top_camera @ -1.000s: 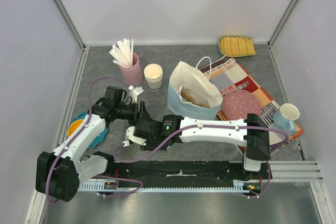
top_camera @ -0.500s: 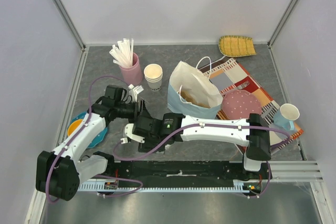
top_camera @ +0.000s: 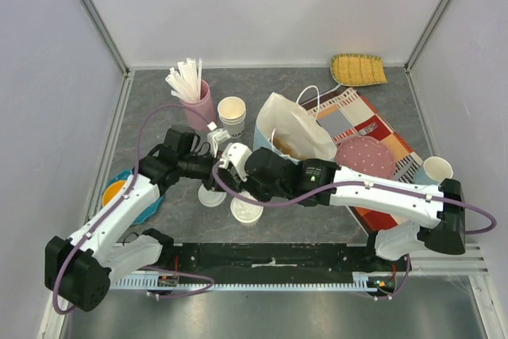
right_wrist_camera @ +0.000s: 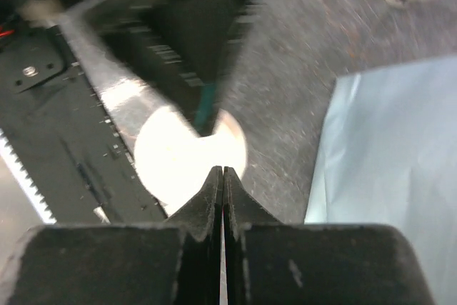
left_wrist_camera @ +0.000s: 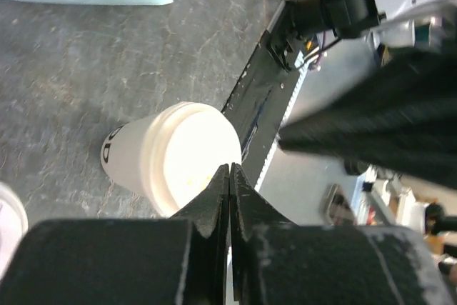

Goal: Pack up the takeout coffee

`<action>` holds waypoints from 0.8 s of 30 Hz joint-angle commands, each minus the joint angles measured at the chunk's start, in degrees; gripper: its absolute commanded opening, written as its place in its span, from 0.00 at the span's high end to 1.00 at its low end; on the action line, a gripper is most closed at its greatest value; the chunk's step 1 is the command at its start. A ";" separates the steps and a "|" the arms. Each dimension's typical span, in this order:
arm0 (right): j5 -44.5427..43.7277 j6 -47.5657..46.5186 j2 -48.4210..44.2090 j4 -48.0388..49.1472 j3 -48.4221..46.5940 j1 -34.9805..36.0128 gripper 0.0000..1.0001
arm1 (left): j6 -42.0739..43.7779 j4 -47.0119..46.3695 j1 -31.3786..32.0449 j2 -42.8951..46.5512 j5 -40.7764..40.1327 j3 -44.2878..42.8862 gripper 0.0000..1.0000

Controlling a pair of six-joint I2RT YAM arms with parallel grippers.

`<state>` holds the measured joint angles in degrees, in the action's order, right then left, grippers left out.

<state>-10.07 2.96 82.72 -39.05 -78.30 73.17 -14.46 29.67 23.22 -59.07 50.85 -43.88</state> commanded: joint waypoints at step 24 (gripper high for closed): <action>5.14 18.31 -6.87 25.51 28.20 -5.31 1.00 | 14.99 3.64 9.91 -13.26 -10.51 -4.73 0.98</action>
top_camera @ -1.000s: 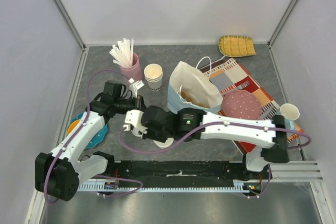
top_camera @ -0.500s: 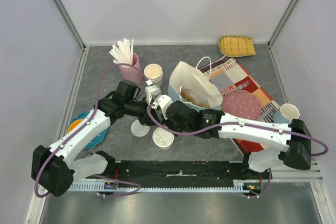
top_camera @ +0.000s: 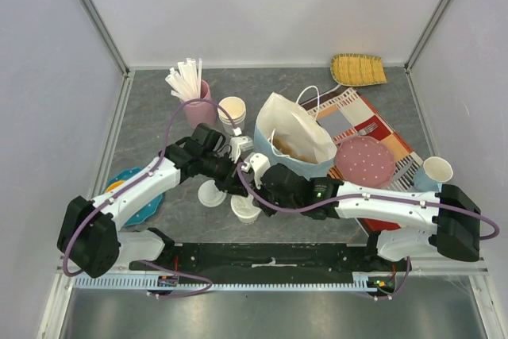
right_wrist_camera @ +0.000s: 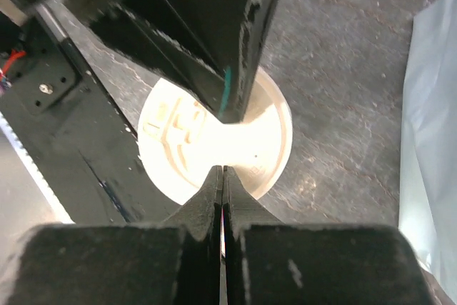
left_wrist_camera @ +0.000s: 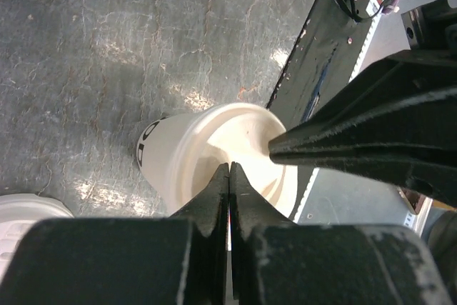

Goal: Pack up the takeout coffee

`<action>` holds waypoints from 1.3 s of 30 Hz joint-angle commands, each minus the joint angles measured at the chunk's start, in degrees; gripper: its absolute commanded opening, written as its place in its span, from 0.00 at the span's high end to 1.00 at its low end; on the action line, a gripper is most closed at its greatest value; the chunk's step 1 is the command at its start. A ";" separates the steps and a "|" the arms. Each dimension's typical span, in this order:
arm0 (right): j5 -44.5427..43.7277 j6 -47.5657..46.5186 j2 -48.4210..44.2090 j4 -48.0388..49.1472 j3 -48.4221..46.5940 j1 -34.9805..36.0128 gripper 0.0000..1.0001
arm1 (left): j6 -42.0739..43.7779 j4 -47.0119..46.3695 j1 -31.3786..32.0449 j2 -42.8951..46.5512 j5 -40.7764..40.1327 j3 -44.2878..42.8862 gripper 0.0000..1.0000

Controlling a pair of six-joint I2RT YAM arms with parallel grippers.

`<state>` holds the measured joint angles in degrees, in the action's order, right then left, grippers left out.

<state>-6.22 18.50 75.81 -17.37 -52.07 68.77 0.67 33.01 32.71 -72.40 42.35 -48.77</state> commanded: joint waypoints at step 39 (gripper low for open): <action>1.73 -1.79 1.97 -1.96 -5.05 -0.92 1.00 | 1.27 5.04 -0.36 3.41 -1.13 -5.27 0.98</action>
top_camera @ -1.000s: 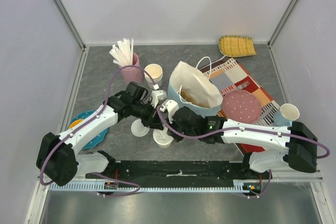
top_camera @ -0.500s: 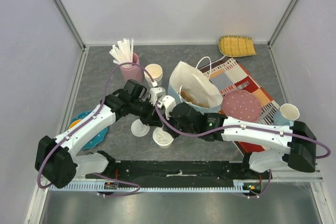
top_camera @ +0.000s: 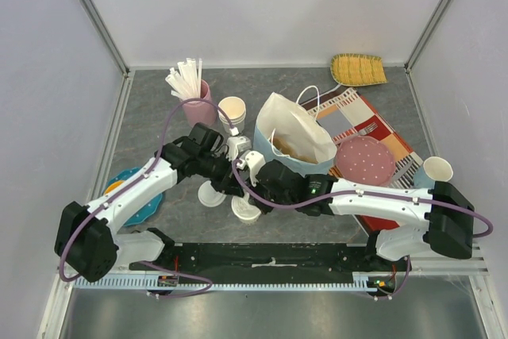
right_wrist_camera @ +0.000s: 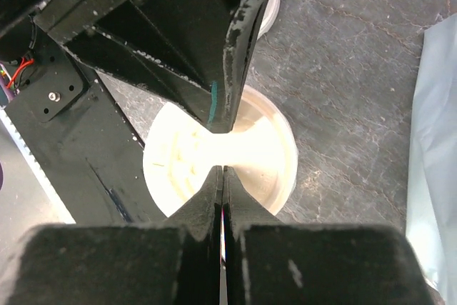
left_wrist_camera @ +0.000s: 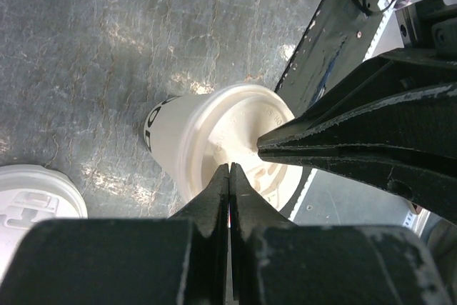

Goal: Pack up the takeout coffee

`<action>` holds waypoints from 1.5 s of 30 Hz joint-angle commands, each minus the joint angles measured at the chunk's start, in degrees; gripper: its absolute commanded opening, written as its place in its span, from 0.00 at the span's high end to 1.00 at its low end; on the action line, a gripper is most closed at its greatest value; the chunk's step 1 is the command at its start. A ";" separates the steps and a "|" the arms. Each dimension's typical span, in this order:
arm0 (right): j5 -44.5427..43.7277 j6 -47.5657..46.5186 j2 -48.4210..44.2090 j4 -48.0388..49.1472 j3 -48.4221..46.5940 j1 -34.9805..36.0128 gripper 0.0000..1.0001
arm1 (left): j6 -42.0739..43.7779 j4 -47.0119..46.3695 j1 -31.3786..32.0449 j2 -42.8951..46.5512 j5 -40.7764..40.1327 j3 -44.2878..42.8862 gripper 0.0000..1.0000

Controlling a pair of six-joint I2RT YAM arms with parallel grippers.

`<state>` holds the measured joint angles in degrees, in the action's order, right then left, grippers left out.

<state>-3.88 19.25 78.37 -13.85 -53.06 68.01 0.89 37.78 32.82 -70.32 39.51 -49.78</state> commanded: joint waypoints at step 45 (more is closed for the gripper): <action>2.91 -8.70 4.95 -7.77 -17.17 -0.24 1.00 | -5.10 -1.92 -12.43 7.22 4.70 -4.63 0.98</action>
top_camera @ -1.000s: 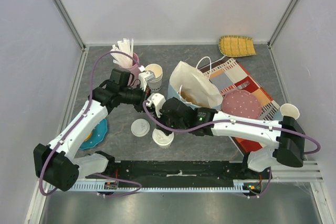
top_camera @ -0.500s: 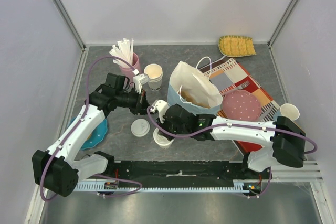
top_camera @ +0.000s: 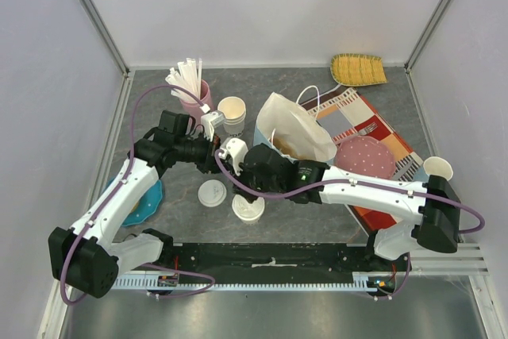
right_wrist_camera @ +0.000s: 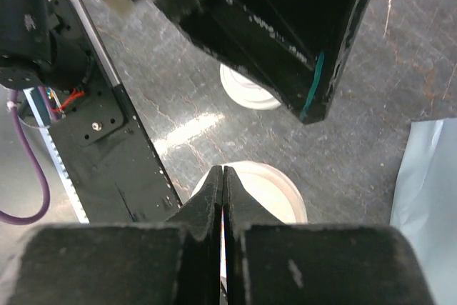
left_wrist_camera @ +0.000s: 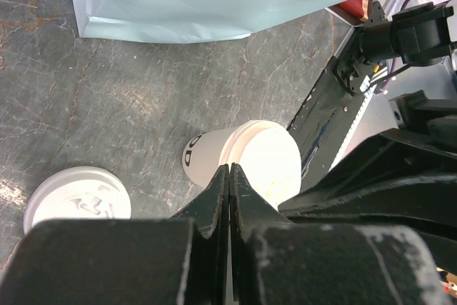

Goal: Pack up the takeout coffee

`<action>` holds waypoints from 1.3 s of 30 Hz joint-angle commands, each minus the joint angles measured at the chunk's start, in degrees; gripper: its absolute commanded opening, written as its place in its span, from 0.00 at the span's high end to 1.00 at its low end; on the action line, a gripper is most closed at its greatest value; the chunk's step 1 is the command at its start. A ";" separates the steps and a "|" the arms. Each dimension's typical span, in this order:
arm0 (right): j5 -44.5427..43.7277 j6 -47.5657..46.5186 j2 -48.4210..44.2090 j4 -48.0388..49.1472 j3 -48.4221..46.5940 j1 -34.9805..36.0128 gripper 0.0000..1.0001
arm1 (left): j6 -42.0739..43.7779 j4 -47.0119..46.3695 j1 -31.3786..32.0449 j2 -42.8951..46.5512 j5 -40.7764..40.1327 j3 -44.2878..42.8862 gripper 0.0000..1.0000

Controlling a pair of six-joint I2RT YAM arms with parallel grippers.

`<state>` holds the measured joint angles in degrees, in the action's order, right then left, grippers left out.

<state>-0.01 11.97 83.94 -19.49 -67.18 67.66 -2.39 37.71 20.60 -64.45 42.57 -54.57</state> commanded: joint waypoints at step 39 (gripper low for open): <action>-5.35 -0.46 1.14 -9.08 -3.42 -0.95 1.00 | -4.20 -3.17 -0.21 2.13 3.31 2.44 0.98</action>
<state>-3.46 10.26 84.16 -26.87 -73.28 67.42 -4.71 36.27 20.60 -63.79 43.75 -51.90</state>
